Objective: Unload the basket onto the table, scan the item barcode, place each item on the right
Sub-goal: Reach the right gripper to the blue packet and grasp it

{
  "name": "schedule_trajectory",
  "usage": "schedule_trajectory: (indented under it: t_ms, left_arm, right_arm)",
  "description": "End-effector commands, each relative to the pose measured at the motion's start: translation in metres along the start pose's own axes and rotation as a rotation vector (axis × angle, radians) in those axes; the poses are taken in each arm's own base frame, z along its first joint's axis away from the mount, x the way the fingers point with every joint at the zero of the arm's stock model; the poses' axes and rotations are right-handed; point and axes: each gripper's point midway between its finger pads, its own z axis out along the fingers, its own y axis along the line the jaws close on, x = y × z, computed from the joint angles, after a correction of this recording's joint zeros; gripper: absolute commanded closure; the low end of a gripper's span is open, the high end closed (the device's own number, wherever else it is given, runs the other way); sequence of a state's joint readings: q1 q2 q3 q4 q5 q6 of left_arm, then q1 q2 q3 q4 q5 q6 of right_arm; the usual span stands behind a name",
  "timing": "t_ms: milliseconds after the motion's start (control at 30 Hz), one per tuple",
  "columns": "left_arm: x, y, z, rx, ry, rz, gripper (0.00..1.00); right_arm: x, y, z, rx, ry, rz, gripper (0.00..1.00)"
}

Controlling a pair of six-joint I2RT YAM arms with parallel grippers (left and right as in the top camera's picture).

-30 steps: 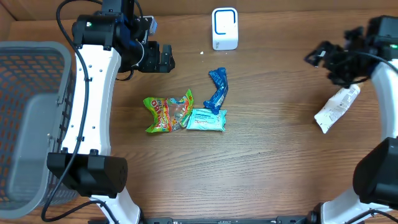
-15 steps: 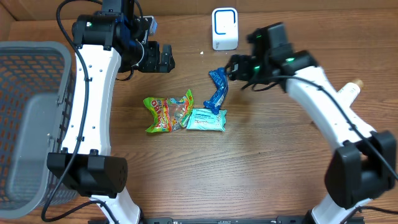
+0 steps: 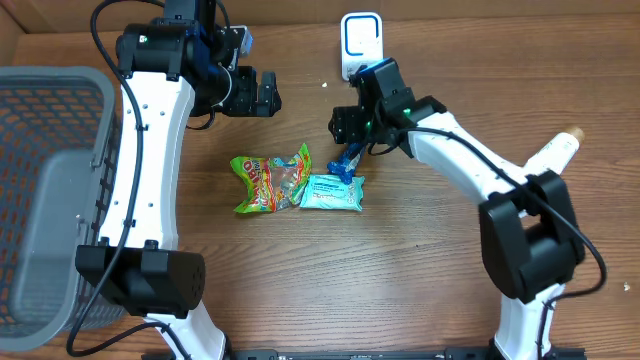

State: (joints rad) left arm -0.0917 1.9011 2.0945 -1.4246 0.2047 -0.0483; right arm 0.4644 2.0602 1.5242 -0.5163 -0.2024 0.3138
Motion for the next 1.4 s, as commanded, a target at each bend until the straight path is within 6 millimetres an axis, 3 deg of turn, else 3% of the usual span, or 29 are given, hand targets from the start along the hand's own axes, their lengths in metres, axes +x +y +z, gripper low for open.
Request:
schedule_trajectory:
  t_ms: [0,233,400,667,767,933,1100,1367]
  left_arm:
    - [-0.003,-0.004,-0.006,0.000,-0.020,0.030,0.00]
    - [-0.003,-0.004,-0.006,0.000,-0.020,0.030,0.00]
    - [-0.003,-0.004,-0.005,0.000,-0.019,0.030,0.00]
    - [-0.003,-0.004,-0.006,0.000,-0.020,0.030,0.00]
    - [-0.003,-0.004,-0.006,0.000,-0.020,0.030,0.00]
    - [-0.003,-0.004,-0.006,0.000,-0.020,0.030,0.00]
    - [-0.003,-0.004,-0.006,0.000,-0.020,0.030,0.00]
    - [-0.003,-0.004,-0.006,0.000,-0.020,0.030,0.00]
  right_arm:
    - [0.011,-0.015,0.011,0.035,0.041,0.013,0.27]
    - [0.023,-0.053,0.005,0.243,0.068,0.025,0.29]
    - [0.012,-0.072,0.000,0.355,0.020,-0.026,0.29]
    - [-0.024,-0.051,0.007,0.255,-0.117,-0.119,0.29]
    - [-0.024,-0.047,0.021,0.214,-0.119,-0.121,0.29]
    - [-0.013,-0.063,0.047,0.229,-0.091,-0.102,0.31]
    - [-0.023,-0.074,0.043,0.234,-0.127,-0.025,0.58]
    - [-0.015,-0.103,0.028,0.331,-0.077,0.162,0.96]
